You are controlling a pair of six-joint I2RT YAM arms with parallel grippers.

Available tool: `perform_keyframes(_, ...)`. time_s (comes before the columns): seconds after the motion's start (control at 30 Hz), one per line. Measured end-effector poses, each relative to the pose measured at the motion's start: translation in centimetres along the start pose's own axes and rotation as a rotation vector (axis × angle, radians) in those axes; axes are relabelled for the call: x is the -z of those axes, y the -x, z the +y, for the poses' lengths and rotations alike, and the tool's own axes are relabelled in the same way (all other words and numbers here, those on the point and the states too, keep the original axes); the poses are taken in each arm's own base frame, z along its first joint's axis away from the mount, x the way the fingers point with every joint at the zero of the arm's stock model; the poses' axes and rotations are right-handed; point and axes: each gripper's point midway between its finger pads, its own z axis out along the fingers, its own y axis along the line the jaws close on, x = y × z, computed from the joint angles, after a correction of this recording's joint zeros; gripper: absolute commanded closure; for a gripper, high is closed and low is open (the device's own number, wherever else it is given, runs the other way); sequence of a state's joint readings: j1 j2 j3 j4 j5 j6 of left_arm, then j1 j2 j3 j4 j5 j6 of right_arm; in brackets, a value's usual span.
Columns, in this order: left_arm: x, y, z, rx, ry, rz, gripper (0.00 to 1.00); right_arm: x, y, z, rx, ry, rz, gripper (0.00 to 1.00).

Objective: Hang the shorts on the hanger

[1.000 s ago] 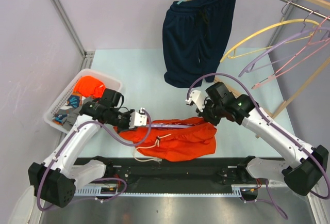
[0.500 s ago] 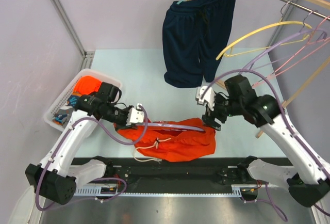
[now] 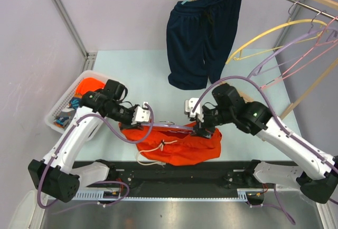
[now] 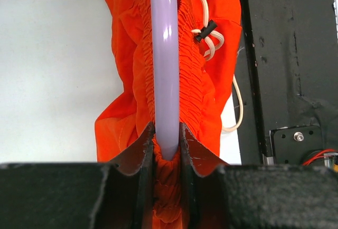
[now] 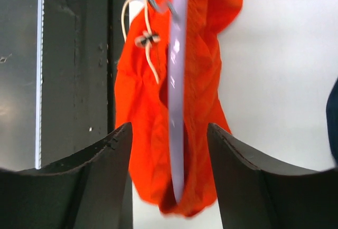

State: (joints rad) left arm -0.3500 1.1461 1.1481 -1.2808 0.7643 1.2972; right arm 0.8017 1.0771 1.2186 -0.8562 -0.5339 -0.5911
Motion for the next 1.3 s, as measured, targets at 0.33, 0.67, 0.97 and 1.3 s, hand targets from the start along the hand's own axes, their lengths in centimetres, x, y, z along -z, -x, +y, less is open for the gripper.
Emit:
perform_keyframes(0.33, -0.5, 0.2, 0.2, 0.025, 0.028, -0.024, 0.99, -5.8, 3.2, -0.5, 0.090, 0.010, -0.084, 0.61)
perform_keyframes(0.67, -0.4, 0.3, -0.3, 0.040, 0.065, -0.043, 0.74, -7.5, 2.2, -1.4, 0.120, -0.028, -0.064, 1.00)
perform_keyframes(0.97, 1.2, -0.4, 0.5, 0.060, 0.167, -0.053, 0.53, -5.8, 0.8, -0.9, 0.137, -0.048, -0.018, 1.00)
perform_keyframes(1.3, 2.8, 2.2, 1.6, 0.076, 0.214, -0.124, 0.45, -4.8, -0.4, -0.6, 0.114, -0.061, 0.022, 1.00)
